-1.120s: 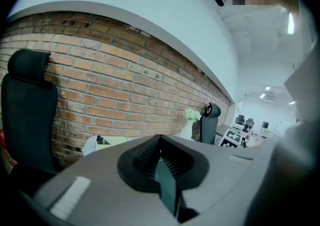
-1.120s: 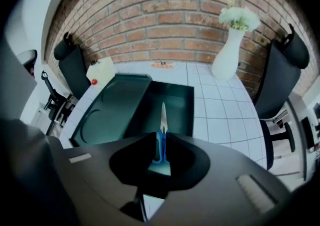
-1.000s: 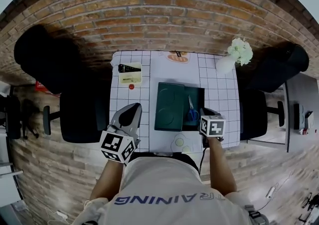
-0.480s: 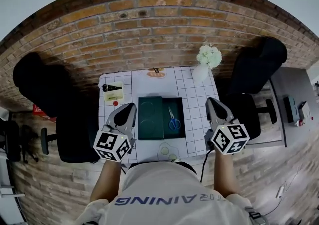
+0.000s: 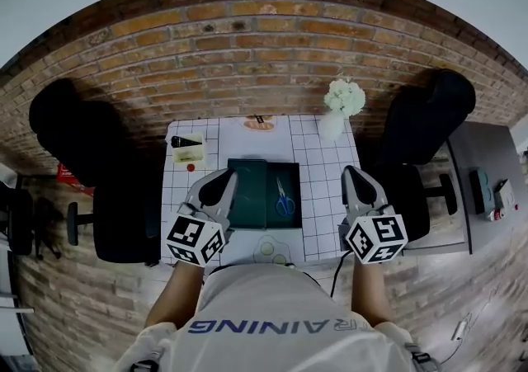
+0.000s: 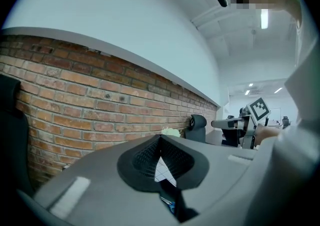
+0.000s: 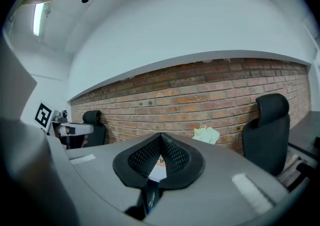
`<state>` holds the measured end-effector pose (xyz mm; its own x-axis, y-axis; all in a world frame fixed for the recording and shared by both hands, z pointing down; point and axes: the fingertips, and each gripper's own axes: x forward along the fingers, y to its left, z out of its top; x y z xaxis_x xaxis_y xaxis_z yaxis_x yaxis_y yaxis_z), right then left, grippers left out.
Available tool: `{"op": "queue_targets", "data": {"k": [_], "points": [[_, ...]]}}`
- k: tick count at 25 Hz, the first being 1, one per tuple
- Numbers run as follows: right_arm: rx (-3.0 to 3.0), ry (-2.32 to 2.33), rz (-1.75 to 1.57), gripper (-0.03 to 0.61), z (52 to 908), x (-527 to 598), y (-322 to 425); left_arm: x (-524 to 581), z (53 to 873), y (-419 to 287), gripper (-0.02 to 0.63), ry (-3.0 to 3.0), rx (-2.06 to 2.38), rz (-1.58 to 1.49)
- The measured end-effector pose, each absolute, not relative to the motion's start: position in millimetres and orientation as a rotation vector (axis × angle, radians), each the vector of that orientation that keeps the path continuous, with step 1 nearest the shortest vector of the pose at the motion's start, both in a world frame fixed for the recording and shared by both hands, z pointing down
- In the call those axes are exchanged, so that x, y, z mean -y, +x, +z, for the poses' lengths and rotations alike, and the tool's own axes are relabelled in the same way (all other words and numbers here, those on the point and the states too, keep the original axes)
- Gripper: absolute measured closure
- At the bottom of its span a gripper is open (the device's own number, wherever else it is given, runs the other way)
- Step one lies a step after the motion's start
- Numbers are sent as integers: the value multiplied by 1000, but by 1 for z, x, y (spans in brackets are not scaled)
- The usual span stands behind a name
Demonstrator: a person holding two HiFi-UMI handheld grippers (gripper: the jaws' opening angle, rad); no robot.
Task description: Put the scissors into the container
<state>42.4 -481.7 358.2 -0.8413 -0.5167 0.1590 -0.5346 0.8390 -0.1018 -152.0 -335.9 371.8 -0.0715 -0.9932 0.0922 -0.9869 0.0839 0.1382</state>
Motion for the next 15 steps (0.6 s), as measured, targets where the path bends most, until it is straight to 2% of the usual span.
{"op": "queue_targets", "data": {"k": [15], "points": [[2865, 677, 195, 563, 377, 474, 9, 314, 378, -168, 612, 1916, 2256, -89]]}}
